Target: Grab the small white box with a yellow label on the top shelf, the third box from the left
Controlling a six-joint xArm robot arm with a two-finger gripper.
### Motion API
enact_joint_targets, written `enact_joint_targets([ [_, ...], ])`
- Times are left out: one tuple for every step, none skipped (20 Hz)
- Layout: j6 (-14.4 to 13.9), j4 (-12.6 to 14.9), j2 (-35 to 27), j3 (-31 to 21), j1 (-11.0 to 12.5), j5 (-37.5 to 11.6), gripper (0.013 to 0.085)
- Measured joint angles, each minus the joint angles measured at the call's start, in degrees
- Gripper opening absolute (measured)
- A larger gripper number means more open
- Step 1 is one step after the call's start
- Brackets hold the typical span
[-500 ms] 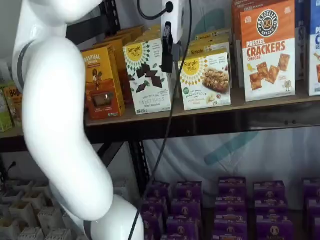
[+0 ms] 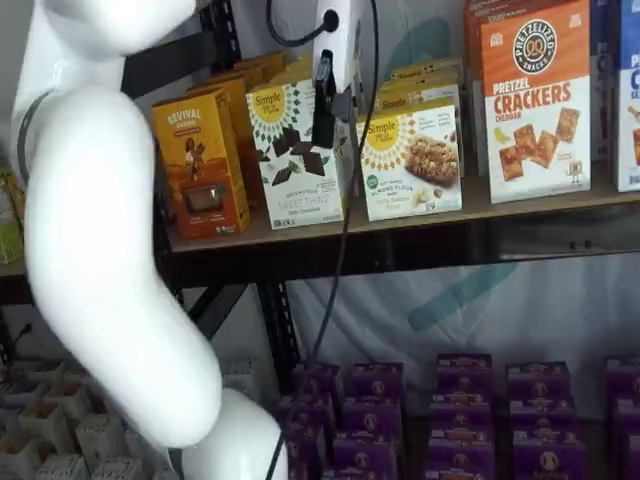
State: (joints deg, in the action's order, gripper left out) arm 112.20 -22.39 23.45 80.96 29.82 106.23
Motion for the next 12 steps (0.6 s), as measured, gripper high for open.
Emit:
enact_joint_targets([
  [0.16,-1.22,0.80,-1.10,0.40,-1.86,0.0850],
  [0.37,-2.20,1.67,-2.37,0.68,-4.18,0.0850],
  [0.63,-2.72,2.27,-3.37,0.78,-6.46,0.0850],
  [0.94,-3.14,2.54,-4.12,0.87,-8.60,0.0850],
  [1.23,-3.34,2.64,-4.62,0.91,-10.23,0.0850],
  [1.49,-3.36,2.58,-4.94,0.91,-11.58,0.0850],
  [1.76,-3.06,2.46,-5.20,0.75,-12.88,0.0850],
  [1.97,-2.53,2.07,-5.15,0.56,-13.66,0.0850],
  [2.13,-1.94,1.45,-4.77,0.41,-13.90,0.0850],
  [2.37,-1.01,0.47,-4.18,0.22,-14.14,0.0850],
  [2.59,-0.24,-0.36,-3.72,0.06,-14.32,0.0850],
  [2.99,0.56,-1.57,-3.20,0.01,-14.78,0.0850],
])
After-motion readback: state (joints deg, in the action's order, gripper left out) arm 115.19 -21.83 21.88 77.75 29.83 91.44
